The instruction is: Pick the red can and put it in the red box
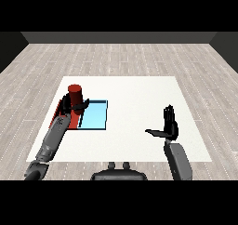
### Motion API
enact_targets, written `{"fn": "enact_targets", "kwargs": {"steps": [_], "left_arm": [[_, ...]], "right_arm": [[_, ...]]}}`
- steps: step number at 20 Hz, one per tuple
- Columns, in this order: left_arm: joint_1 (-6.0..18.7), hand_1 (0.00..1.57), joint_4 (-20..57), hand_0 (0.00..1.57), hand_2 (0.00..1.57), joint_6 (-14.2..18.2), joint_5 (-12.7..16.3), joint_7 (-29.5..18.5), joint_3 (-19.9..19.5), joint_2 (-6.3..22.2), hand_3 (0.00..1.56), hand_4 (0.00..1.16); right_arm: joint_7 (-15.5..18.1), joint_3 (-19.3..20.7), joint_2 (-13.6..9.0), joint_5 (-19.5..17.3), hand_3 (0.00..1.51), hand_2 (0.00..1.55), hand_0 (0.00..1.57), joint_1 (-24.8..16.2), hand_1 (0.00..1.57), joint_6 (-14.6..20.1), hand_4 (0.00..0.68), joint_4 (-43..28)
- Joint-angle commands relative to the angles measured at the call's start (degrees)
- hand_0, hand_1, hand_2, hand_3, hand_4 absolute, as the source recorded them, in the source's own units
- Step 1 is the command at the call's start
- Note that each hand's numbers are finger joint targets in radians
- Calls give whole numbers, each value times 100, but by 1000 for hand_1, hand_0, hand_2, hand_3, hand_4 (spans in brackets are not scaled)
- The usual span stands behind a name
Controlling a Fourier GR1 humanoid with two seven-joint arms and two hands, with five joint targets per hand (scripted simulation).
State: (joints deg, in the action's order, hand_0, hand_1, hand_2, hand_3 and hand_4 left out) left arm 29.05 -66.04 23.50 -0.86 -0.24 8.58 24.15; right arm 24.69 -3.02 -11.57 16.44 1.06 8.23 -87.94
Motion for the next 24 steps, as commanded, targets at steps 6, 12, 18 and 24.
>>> {"fn": "enact_targets", "kwargs": {"steps": [6,12,18,24], "left_arm": [[429,1571,2929,1571,1566,-185,-21,-776,-836,220,1485,1091],[887,1395,4667,1395,1435,248,-420,-784,-906,226,1432,1046],[1399,635,5781,635,668,339,-606,-402,-934,186,139,684],[1267,714,6087,714,696,-453,-465,-744,-1094,258,0,505]], "right_arm": [[208,63,7,-199,0,0,0,145,0,-23,0,254],[221,106,-15,-205,0,0,0,378,0,-73,0,281],[732,16,60,-371,0,0,0,-62,0,-154,0,96],[581,240,-90,-138,0,0,0,173,0,-319,0,8]]}}
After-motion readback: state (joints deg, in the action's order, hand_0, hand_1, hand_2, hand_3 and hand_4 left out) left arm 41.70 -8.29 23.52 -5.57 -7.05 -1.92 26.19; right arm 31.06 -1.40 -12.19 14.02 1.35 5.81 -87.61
